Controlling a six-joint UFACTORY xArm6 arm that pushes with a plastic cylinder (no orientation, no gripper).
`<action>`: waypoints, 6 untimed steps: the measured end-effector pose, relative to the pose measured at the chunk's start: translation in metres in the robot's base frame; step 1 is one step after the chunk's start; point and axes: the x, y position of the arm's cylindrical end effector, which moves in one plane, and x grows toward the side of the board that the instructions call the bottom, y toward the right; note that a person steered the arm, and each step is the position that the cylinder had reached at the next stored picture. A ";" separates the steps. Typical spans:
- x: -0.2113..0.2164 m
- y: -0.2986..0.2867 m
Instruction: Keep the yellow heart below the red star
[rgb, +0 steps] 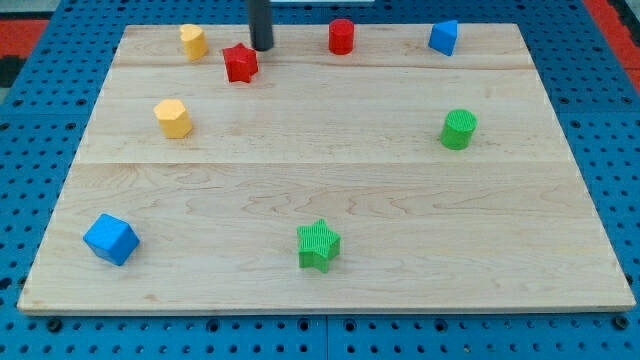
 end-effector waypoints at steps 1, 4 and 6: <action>-0.020 -0.057; 0.011 -0.108; 0.075 -0.101</action>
